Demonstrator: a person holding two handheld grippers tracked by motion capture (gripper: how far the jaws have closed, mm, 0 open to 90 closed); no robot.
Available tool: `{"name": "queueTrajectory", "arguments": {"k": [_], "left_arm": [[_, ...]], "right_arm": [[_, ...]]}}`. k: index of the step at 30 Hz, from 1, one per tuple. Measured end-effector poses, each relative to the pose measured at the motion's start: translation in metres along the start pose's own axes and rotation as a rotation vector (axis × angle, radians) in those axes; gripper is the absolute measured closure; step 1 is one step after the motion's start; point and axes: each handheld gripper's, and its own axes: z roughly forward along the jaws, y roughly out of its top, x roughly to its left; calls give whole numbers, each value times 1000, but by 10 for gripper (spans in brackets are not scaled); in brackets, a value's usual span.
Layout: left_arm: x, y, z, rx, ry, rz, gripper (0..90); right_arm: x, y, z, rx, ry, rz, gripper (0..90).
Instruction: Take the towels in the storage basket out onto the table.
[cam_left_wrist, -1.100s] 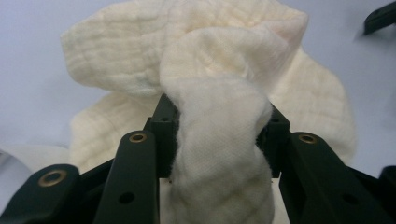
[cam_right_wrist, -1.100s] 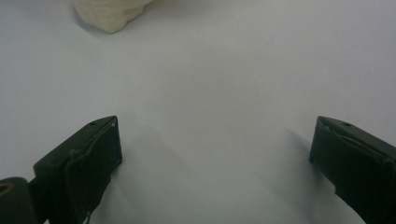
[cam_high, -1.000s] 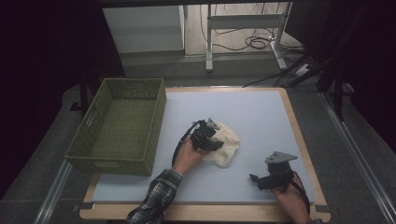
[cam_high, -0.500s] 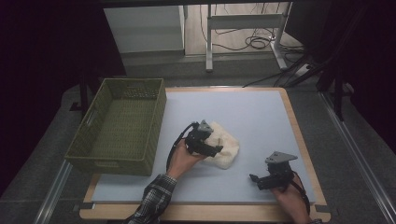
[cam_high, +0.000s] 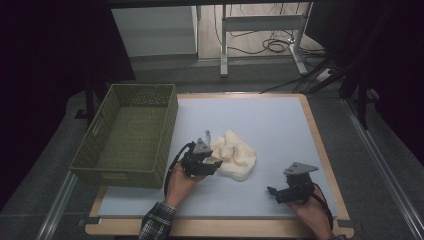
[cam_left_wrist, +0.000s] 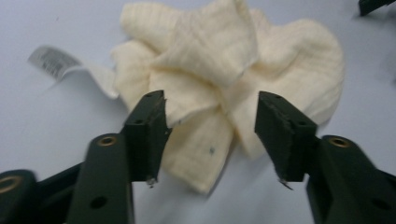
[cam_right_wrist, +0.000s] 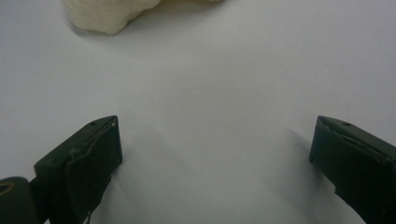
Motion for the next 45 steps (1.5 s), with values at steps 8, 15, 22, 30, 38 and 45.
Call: {"name": "queueTrajectory", "arguments": {"k": [8, 15, 22, 30, 38, 45], "left_arm": [[11, -20, 5, 16, 32, -53, 475], [16, -23, 9, 25, 27, -60, 446], [14, -27, 14, 36, 30, -46, 420], [15, -27, 14, 37, 24, -53, 419], [15, -27, 14, 37, 24, -53, 420], [13, -27, 14, 34, 13, -25, 478]], "right_arm": [[-1, -1, -3, -25, -4, 13, 161], [5, 4, -6, -33, 60, 13, 395], [15, 18, -4, -67, 162, -2, 498], [30, 49, 5, -71, 256, -45, 532], [45, 86, 21, -69, 301, -104, 538], [51, 77, 53, 23, 242, -160, 560]]}}
